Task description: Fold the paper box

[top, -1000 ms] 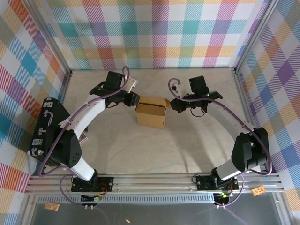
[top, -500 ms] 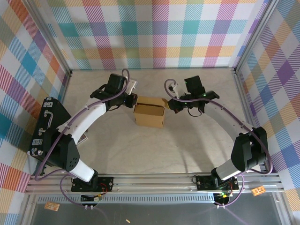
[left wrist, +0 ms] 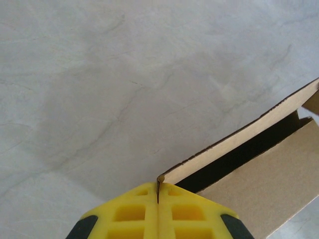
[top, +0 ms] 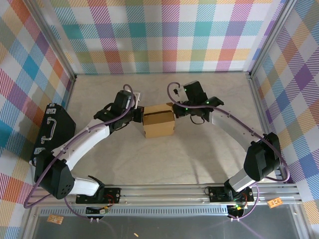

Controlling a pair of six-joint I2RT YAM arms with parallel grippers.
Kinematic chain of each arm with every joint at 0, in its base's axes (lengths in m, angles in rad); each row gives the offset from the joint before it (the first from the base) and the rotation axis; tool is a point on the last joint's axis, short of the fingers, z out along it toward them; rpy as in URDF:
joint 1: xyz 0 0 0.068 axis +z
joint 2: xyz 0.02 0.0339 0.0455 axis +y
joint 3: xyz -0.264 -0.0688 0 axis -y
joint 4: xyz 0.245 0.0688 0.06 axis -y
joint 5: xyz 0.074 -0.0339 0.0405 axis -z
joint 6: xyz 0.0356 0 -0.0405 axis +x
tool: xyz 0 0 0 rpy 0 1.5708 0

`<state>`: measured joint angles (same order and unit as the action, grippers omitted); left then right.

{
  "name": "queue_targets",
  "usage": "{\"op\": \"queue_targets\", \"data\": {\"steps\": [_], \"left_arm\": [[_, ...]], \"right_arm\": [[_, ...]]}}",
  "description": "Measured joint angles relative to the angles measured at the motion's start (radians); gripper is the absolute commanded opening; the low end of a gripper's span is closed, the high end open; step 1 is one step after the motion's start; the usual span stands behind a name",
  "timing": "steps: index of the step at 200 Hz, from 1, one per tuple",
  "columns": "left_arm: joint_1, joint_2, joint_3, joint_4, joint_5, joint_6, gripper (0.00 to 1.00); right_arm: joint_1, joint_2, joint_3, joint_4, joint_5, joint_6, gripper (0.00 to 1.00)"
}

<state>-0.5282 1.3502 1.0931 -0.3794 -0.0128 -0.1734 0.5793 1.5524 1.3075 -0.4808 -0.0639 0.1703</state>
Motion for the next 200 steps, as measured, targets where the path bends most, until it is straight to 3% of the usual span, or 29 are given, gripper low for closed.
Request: {"op": "queue_targets", "data": {"steps": [61,200], "left_arm": [[-0.039,-0.024,-0.064,0.095,-0.097,-0.106,0.0],[-0.106,-0.029,-0.1,0.146,-0.23,-0.261,0.0]], "right_arm": [[0.053,0.0,-0.009,0.03,0.115,0.107,0.03],[0.114,-0.022,-0.084,0.138,0.259,0.161,0.0]]}}
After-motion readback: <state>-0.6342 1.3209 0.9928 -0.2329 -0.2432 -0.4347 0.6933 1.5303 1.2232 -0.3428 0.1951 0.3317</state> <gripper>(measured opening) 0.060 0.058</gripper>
